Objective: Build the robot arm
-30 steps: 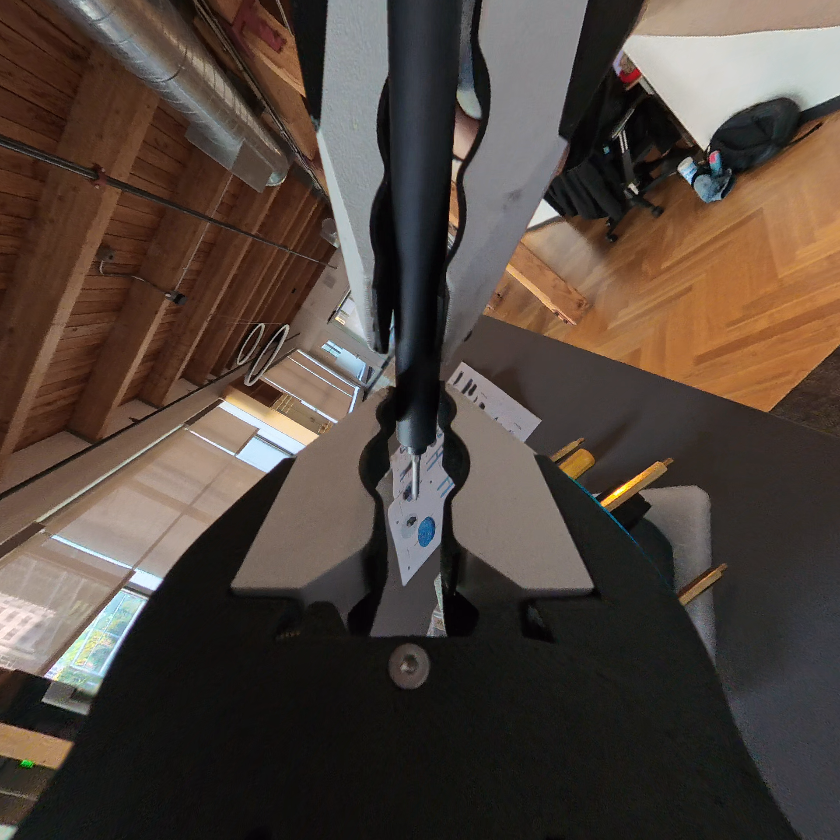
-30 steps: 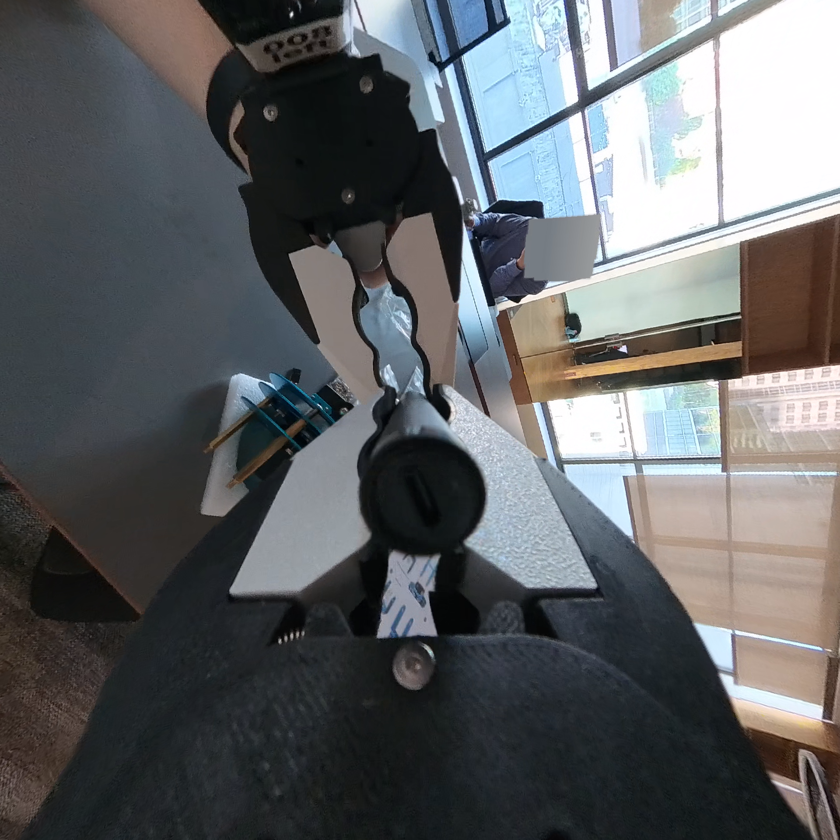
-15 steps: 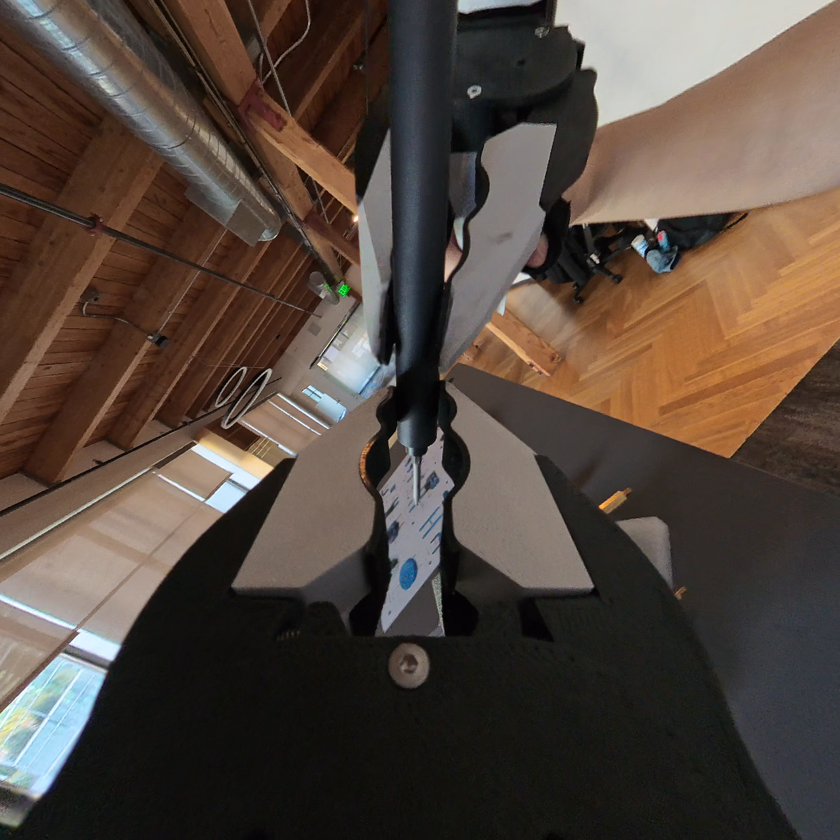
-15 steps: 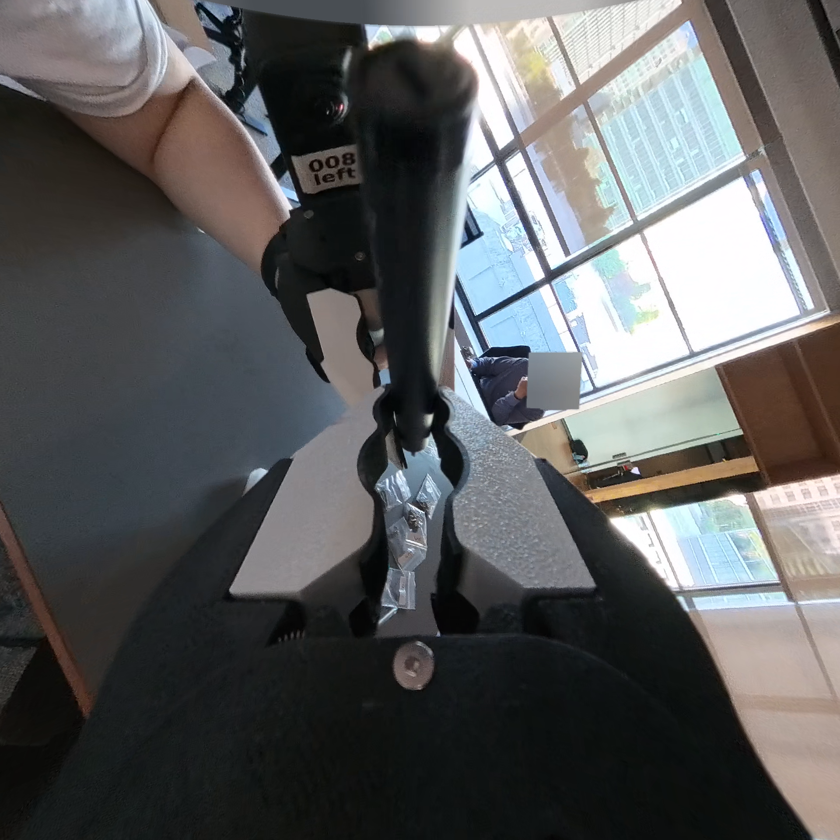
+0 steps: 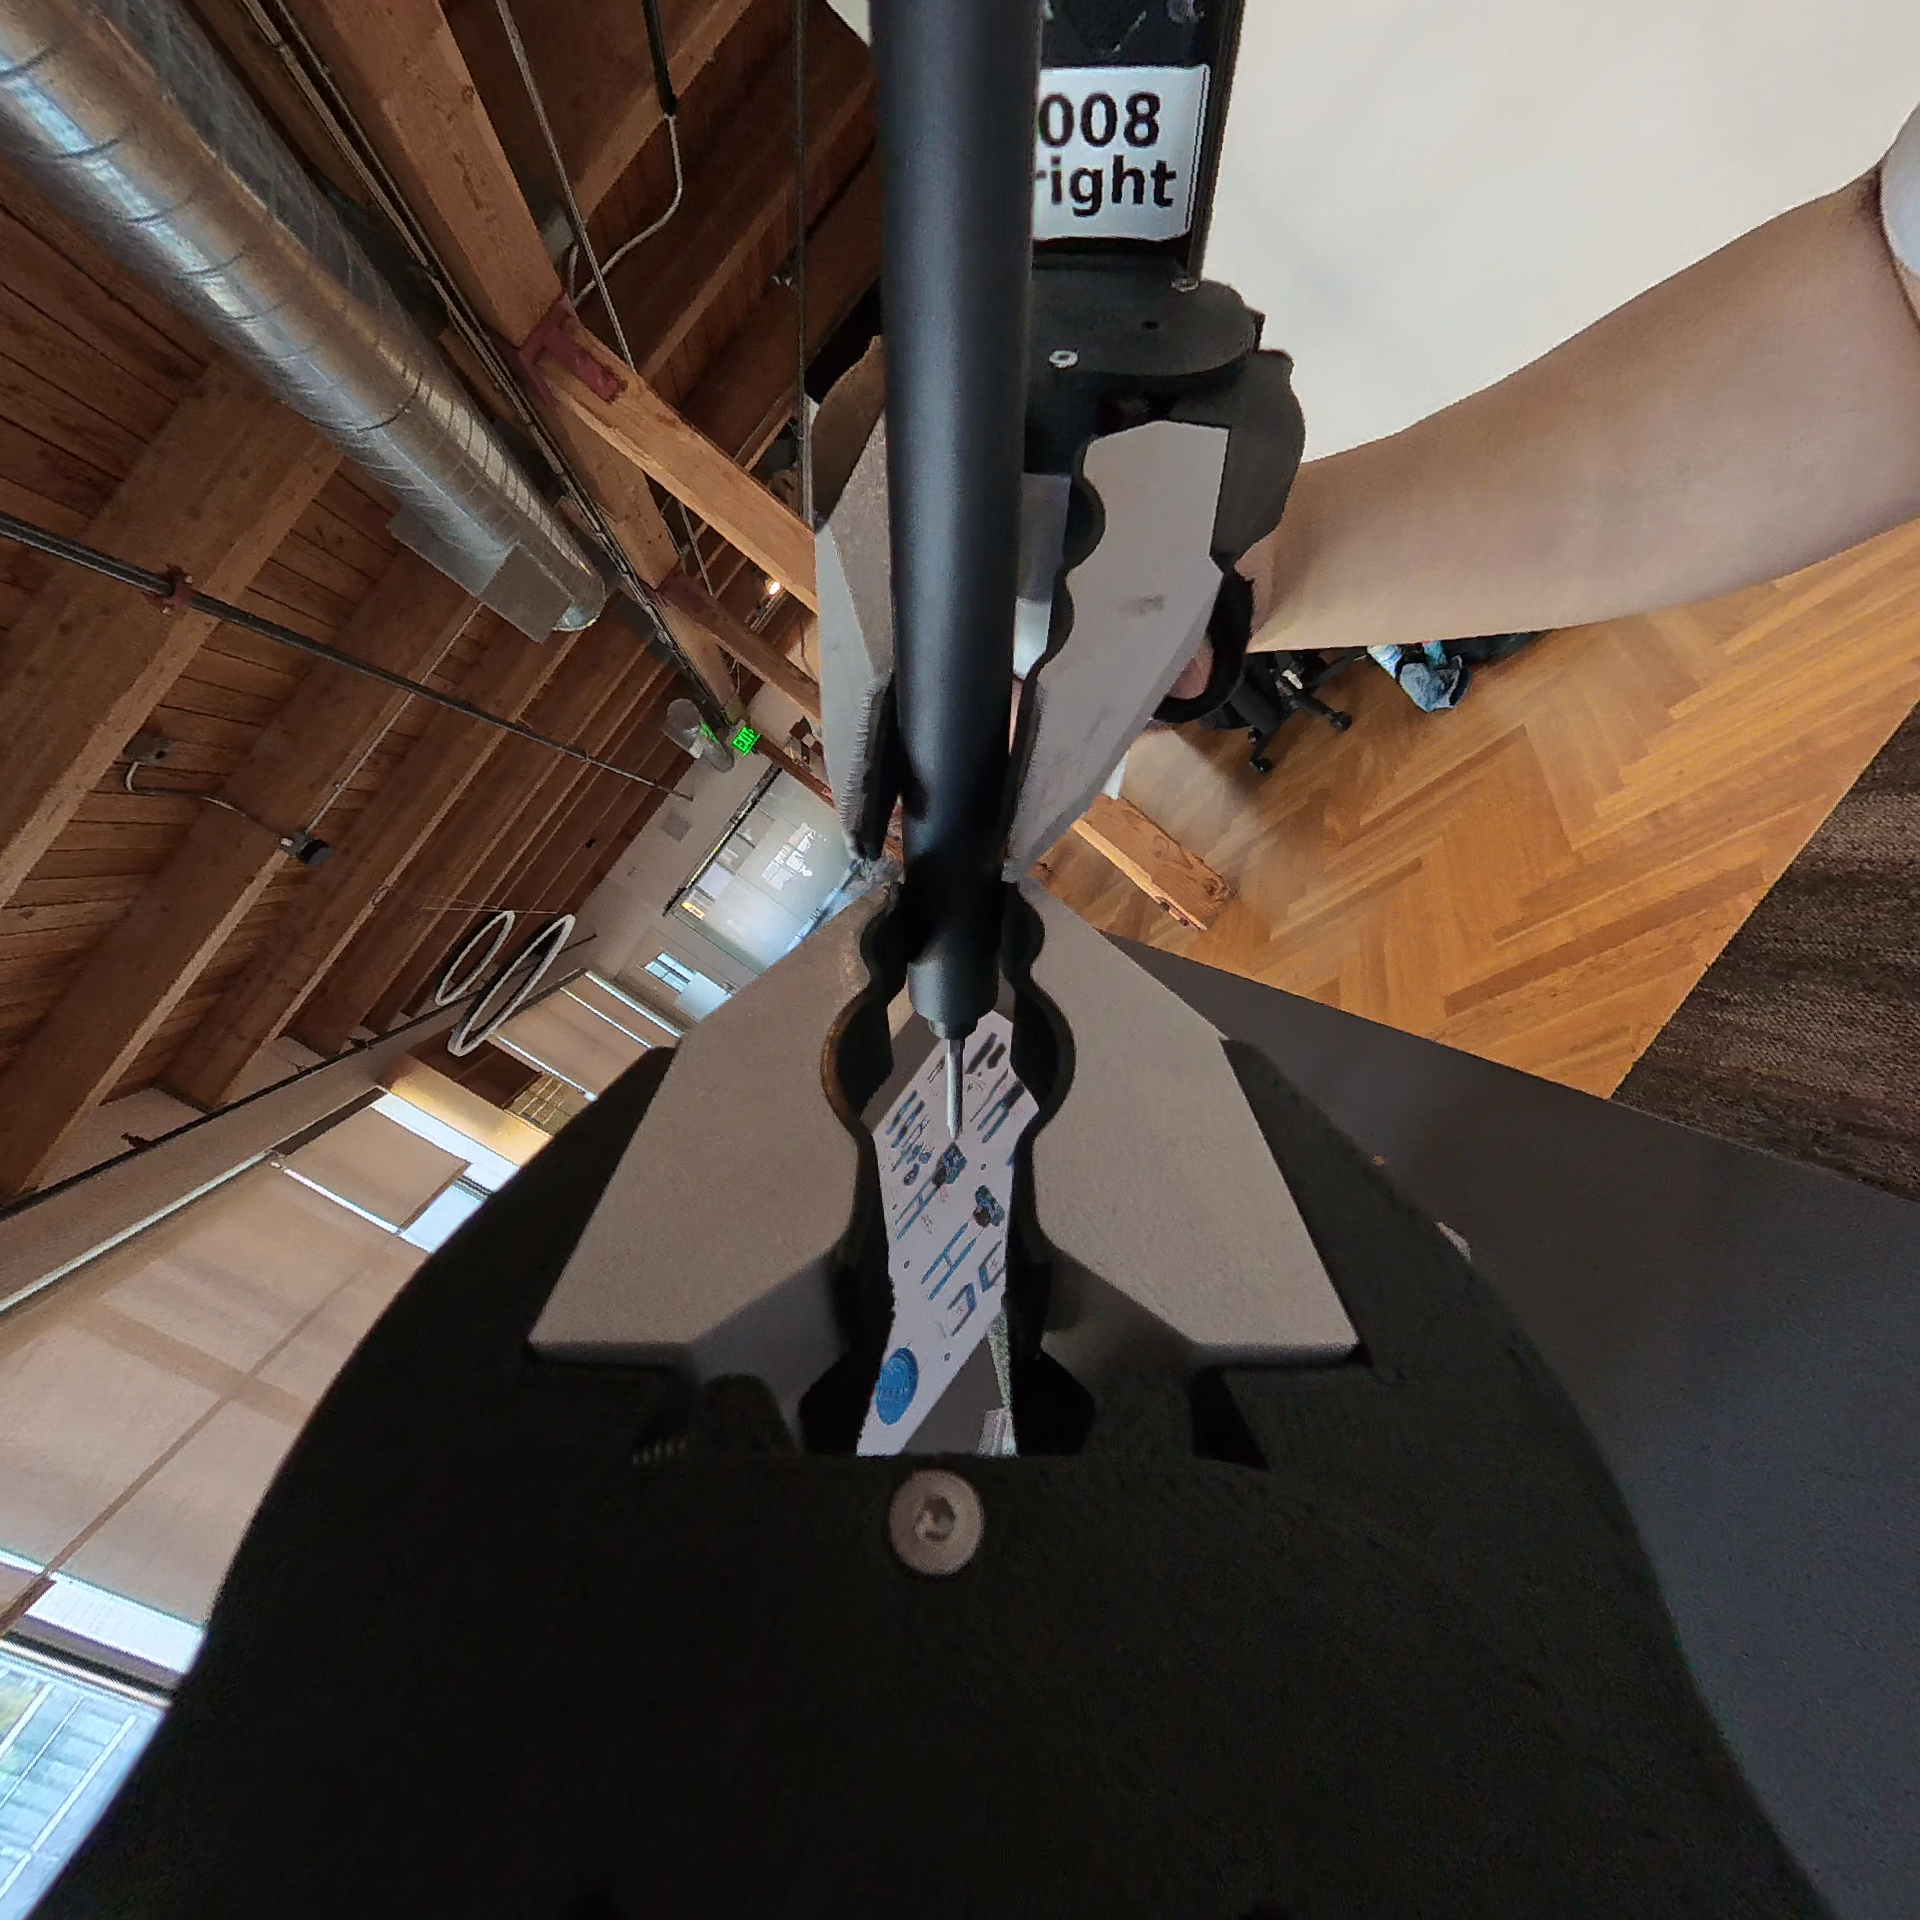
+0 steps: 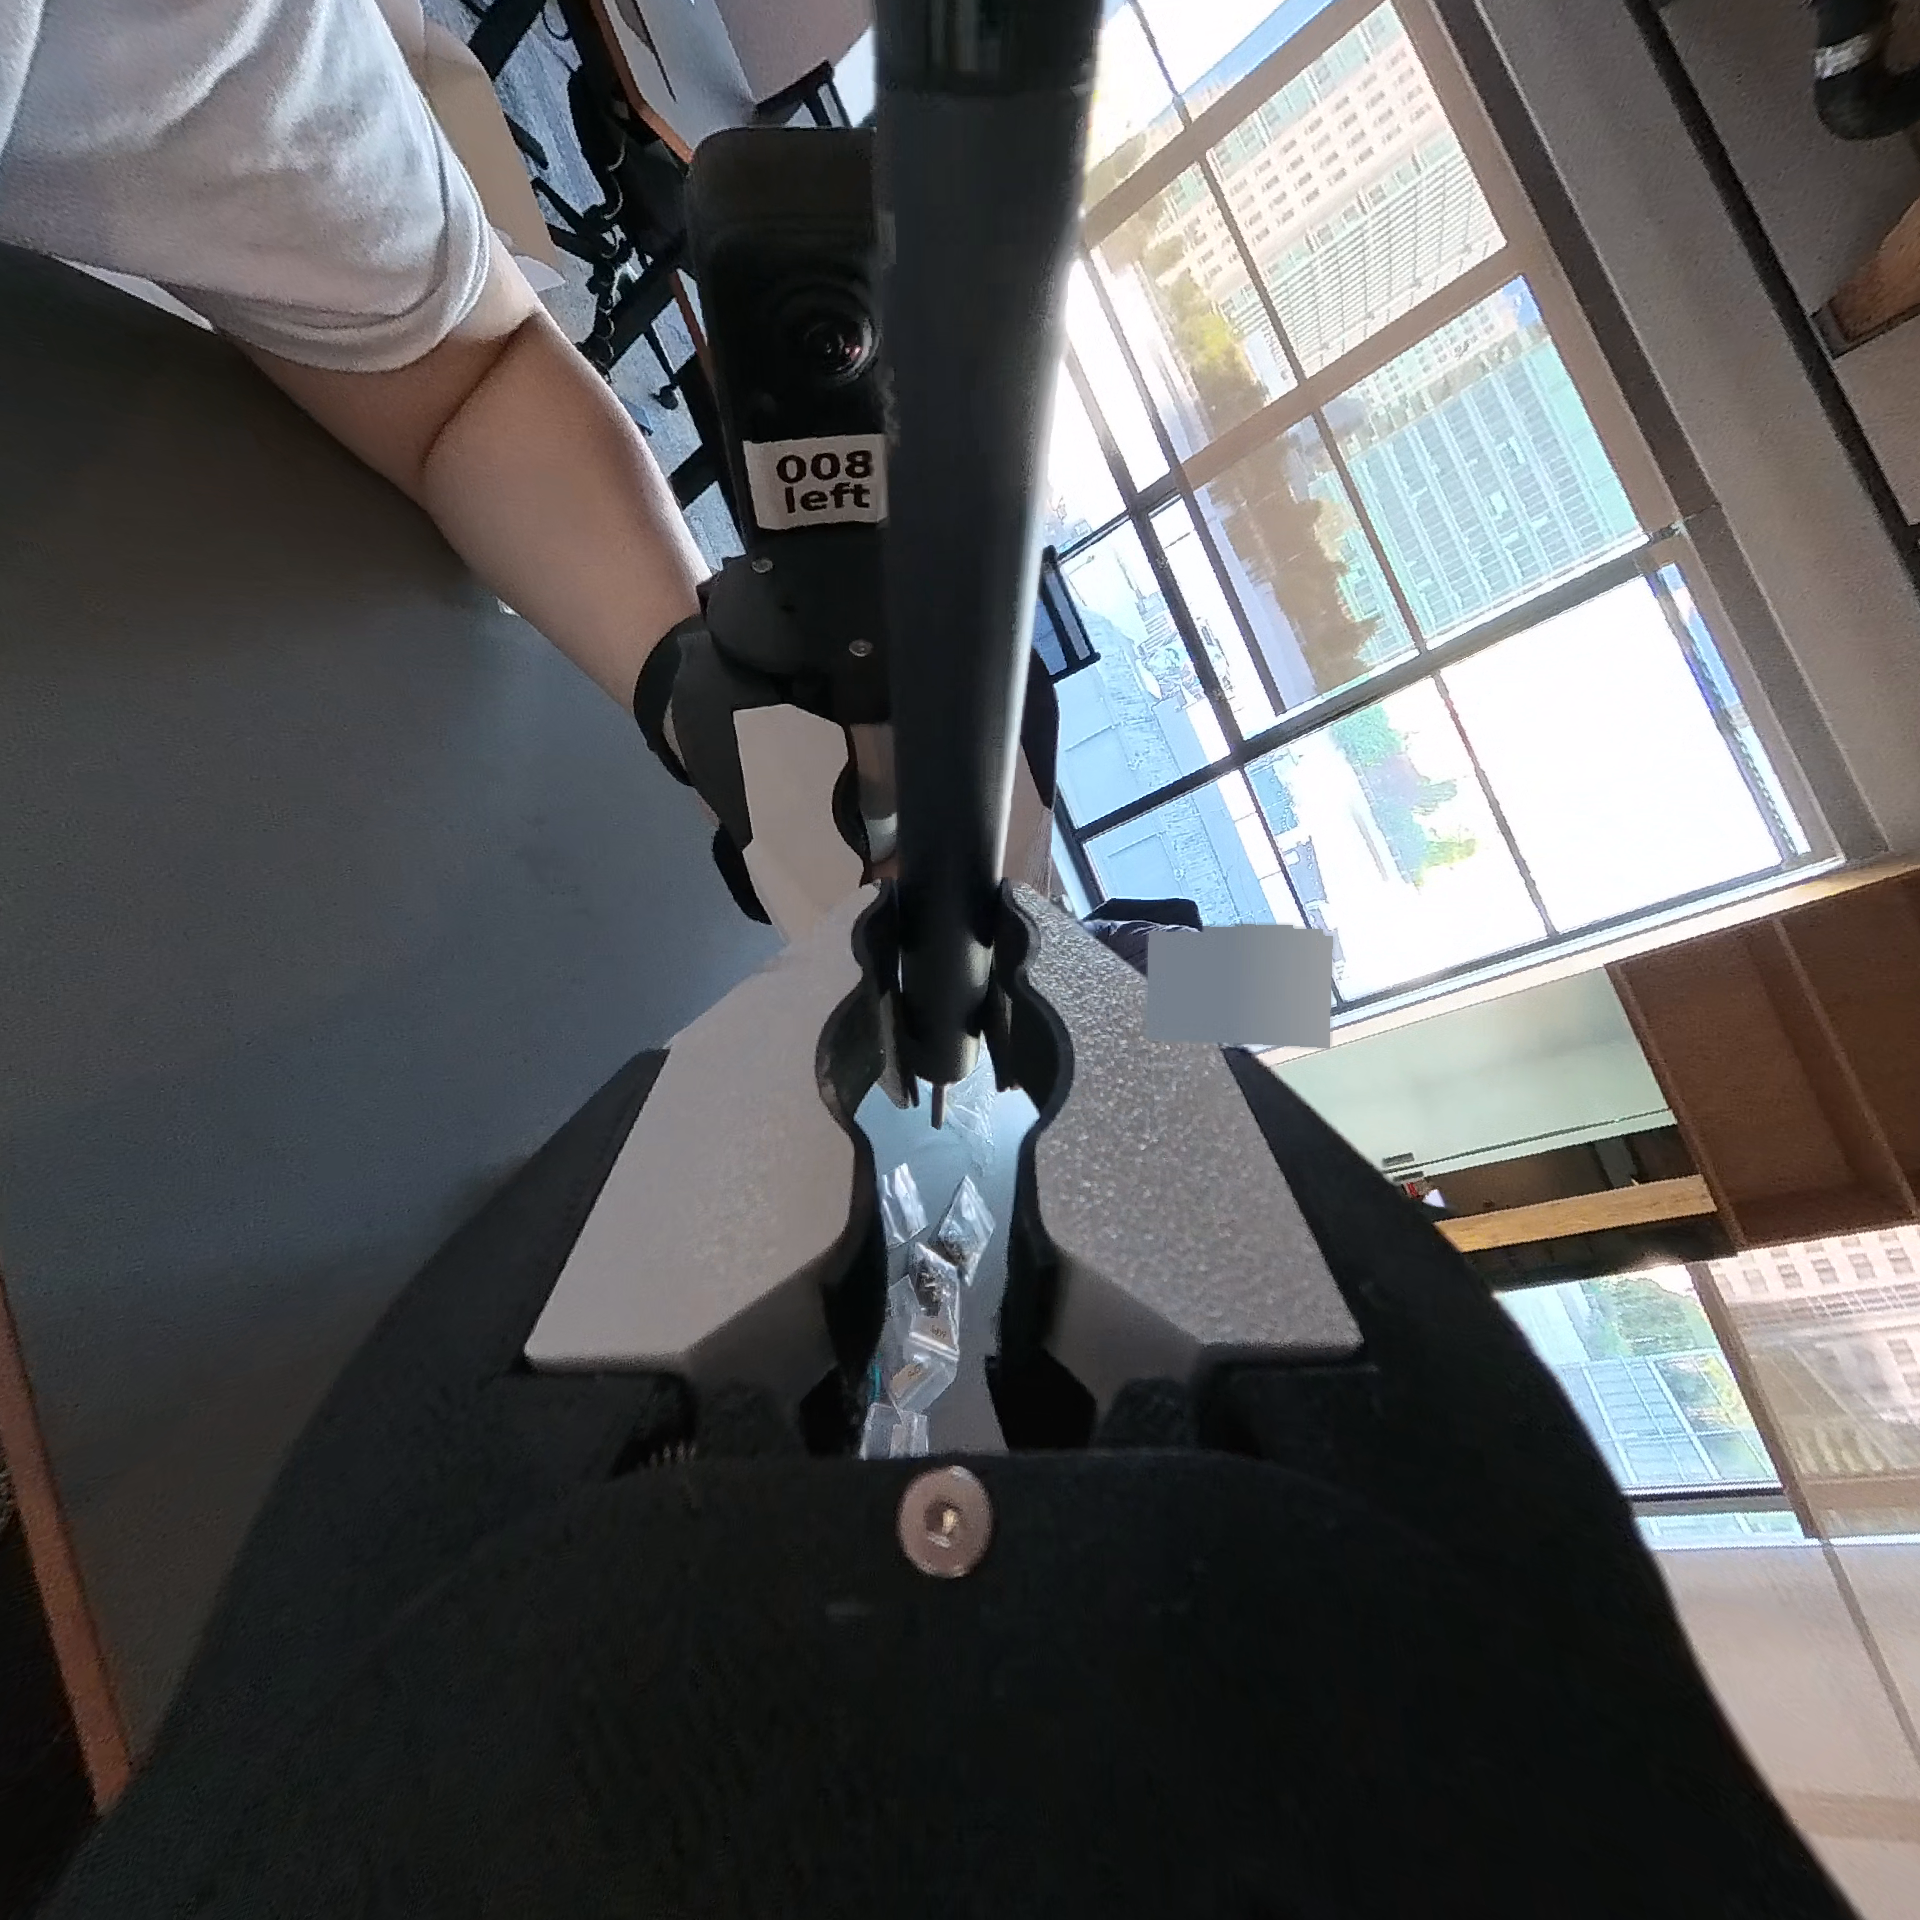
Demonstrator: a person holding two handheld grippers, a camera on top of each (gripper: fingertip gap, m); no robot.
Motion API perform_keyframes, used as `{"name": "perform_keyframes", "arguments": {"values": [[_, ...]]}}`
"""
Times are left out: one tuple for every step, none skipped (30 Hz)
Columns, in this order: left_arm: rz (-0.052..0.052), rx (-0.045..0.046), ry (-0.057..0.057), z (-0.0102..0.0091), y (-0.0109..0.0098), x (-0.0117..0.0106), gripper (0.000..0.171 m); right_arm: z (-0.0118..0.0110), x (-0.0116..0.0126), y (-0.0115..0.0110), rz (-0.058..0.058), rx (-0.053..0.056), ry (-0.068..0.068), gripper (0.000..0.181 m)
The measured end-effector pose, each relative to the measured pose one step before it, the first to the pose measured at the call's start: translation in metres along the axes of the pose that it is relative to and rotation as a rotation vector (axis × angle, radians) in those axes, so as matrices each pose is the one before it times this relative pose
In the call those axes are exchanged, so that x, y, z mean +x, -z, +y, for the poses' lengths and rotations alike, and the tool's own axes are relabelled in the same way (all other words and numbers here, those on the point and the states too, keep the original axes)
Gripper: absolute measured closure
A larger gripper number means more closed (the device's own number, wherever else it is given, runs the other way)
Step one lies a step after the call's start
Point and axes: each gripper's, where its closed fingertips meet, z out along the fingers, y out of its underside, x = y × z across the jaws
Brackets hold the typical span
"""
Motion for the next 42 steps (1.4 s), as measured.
{"name": "perform_keyframes", "arguments": {"values": [[0.0044, -0.00292, 0.0013, 0.00033, -0.00021, 0.00032, 0.156, 0.00002, -0.00033, -0.00039, 0.0013, 0.0005, 0.0029, 0.166], [0.0034, -0.00444, -0.0002, 0.00037, -0.00015, 0.00021, 0.156, 0.00067, -0.00016, -0.00049, 0.0008, -0.0036, 0.0009, 0.166], [0.0008, 0.00330, -0.0036, -0.00055, 0.00019, 0.00025, 0.157, -0.00003, -0.00007, -0.00054, 0.0016, 0.0009, 0.0022, 0.165], [0.0047, 0.00333, -0.0028, -0.00079, 0.00012, 0.00092, 0.157, -0.00003, -0.00064, -0.00065, -0.0008, -0.0003, 0.0050, 0.165], [0.0055, -0.00305, -0.0007, 0.00003, -0.00013, 0.00082, 0.156, 0.00022, -0.00044, -0.00067, 0.0028, -0.0017, 0.0101, 0.164], [0.0018, -0.00128, -0.0014, -0.00005, 0.00003, 0.00022, 0.156, 0.00021, -0.00012, -0.00043, 0.0064, -0.0021, 0.0119, 0.164], [0.0036, 0.00233, 0.0000, -0.00044, 0.00013, 0.00055, 0.156, -0.00008, -0.00032, -0.00057, 0.0033, 0.0001, 0.0065, 0.165], [0.0058, 0.00363, 0.0014, -0.00075, 0.00030, 0.00077, 0.157, -0.00021, -0.00106, -0.00062, -0.0018, 0.0012, 0.0009, 0.165], [0.0011, 0.00052, -0.0005, -0.00030, 0.00004, 0.00016, 0.156, -0.00066, -0.00037, -0.00025, 0.0029, 0.0034, 0.0006, 0.166], [-0.0025, 0.00040, -0.0026, -0.00028, 0.00008, -0.00025, 0.157, -0.00025, 0.00033, -0.00007, 0.0056, 0.0017, 0.0005, 0.166], [0.0001, 0.00081, -0.0002, -0.00029, 0.00000, -0.00013, 0.156, -0.00020, 0.00023, 0.00032, 0.0031, 0.0007, -0.0013, 0.165], [0.0026, 0.00034, 0.0034, -0.00036, -0.00002, 0.00008, 0.156, -0.00034, 0.00044, 0.00023, 0.0073, 0.0018, 0.0036, 0.166], [0.0031, -0.00001, 0.0021, -0.00020, 0.00000, -0.00003, 0.156, -0.00051, 0.00028, 0.00020, 0.0074, 0.0047, 0.0060, 0.166], [0.0023, -0.00084, -0.0001, -0.00007, -0.00011, 0.00009, 0.156, 0.00004, 0.00012, 0.00021, 0.0038, 0.0009, -0.0016, 0.166], [0.0014, 0.00005, -0.0017, -0.00006, 0.00002, 0.00024, 0.156, 0.00003, -0.00011, 0.00003, 0.0020, 0.0015, -0.0039, 0.166], [0.0031, 0.00057, -0.0020, -0.00012, 0.00001, 0.00070, 0.156, -0.00036, -0.00098, -0.00005, -0.0067, 0.0046, -0.0093, 0.166], [0.0027, 0.00134, 0.0008, -0.00035, -0.00007, 0.00067, 0.156, -0.00026, -0.00025, 0.00023, -0.0029, 0.0031, -0.0102, 0.166], [0.0055, 0.00115, 0.0026, -0.00028, -0.00001, 0.00091, 0.156, -0.00035, -0.00070, 0.00029, -0.0033, 0.0049, -0.0033, 0.167], [0.0043, 0.00029, 0.0021, -0.00027, -0.00017, 0.00070, 0.156, -0.00022, -0.00062, 0.00013, -0.0039, 0.0020, -0.0027, 0.167], [0.0016, 0.00041, 0.0004, -0.00023, -0.00017, 0.00027, 0.156, -0.00015, -0.00009, 0.00020, 0.0003, 0.0003, 0.0012, 0.166], [0.0020, 0.00046, -0.0012, -0.00029, 0.00012, 0.00036, 0.156, -0.00026, -0.00016, 0.00019, 0.0009, 0.0023, 0.0046, 0.166], [0.0022, 0.00155, -0.0011, -0.00055, 0.00005, 0.00047, 0.156, -0.00049, -0.00056, 0.00007, -0.0032, 0.0024, 0.0003, 0.166], [-0.0026, 0.00200, 0.0000, -0.00056, 0.00023, -0.00018, 0.156, -0.00067, -0.00015, -0.00006, 0.0000, 0.0034, 0.0018, 0.166], [-0.0060, 0.00205, -0.0019, -0.00053, 0.00035, -0.00097, 0.156, -0.00068, 0.00101, -0.00024, 0.0060, 0.0053, 0.0023, 0.166], [-0.0003, 0.00088, -0.0018, -0.00026, 0.00054, -0.00051, 0.157, -0.00034, 0.00048, -0.00057, -0.0002, 0.0036, -0.0051, 0.166], [0.0052, 0.00257, 0.0025, -0.00040, 0.00053, 0.00021, 0.157, -0.00048, 0.00051, -0.00049, -0.0024, 0.0010, -0.0112, 0.166], [0.0078, 0.00567, 0.0057, -0.00102, 0.00032, 0.00082, 0.156, -0.00122, 0.00176, -0.00019, 0.0098, 0.0052, 0.0018, 0.160], [0.0058, 0.00325, 0.0032, -0.00076, 0.00004, 0.00087, 0.157, -0.00122, 0.00161, 0.00011, 0.0095, 0.0054, 0.0108, 0.155], [0.0030, 0.00030, -0.0013, -0.00042, -0.00022, 0.00066, 0.156, -0.00064, -0.00041, 0.00006, -0.0018, 0.0009, 0.0146, 0.155], [0.0041, 0.00094, -0.0028, -0.00040, -0.00005, 0.00071, 0.156, -0.00047, -0.00105, -0.00020, -0.0046, -0.0006, 0.0120, 0.155], [0.0064, 0.00076, -0.0022, -0.00037, -0.00001, 0.00133, 0.156, 0.00075, -0.00148, -0.00063, -0.0092, -0.0065, 0.0048, 0.155], [0.0074, 0.00107, -0.0018, -0.00024, -0.00003, 0.00147, 0.156, 0.00068, -0.00208, -0.00061, -0.0164, -0.0042, -0.0032, 0.156], [0.0036, -0.00016, -0.0010, -0.00007, -0.00011, 0.00077, 0.157, -0.00036, -0.00126, 0.00002, -0.0131, 0.0033, -0.0091, 0.156], [0.0010, -0.00060, 0.0029, -0.00010, -0.00006, 0.00000, 0.156, -0.00018, -0.00034, 0.00008, -0.0051, 0.0033, -0.0032, 0.157], [0.0068, 0.00175, 0.0080, -0.00066, 0.00002, 0.00041, 0.156, -0.00062, -0.00087, 0.00007, -0.0044, 0.0066, 0.0054, 0.159], [0.0116, 0.00480, 0.0114, -0.00097, 0.00022, 0.00080, 0.157, -0.00115, -0.00159, 0.00006, -0.0073, 0.0084, 0.0017, 0.162], [0.0081, 0.00606, 0.0094, -0.00104, 0.00037, 0.00046, 0.157, -0.00106, -0.00115, -0.00017, -0.0031, 0.0057, 0.0028, 0.164], [0.0049, 0.00555, 0.0031, -0.00079, 0.00031, 0.00046, 0.157, -0.00099, -0.00010, -0.00013, 0.0053, 0.0047, 0.0100, 0.164], [0.0034, 0.00199, -0.0031, -0.00021, 0.00016, 0.00056, 0.157, -0.00068, -0.00054, -0.00021, -0.0003, 0.0042, 0.0057, 0.163], [0.0021, -0.00259, -0.0060, 0.00037, -0.00008, 0.00053, 0.156, 0.00026, -0.00079, -0.00019, -0.0058, 0.0006, -0.0064, 0.164], [0.0029, -0.00507, -0.0054, 0.00059, -0.00006, 0.00053, 0.157, 0.00052, -0.00073, -0.00019, -0.0072, 0.0002, -0.0114, 0.164], [0.0030, -0.00403, -0.0041, 0.00059, -0.00007, 0.00026, 0.157, 0.00048, -0.00047, -0.00002, -0.0037, -0.0002, -0.0084, 0.164]]}}
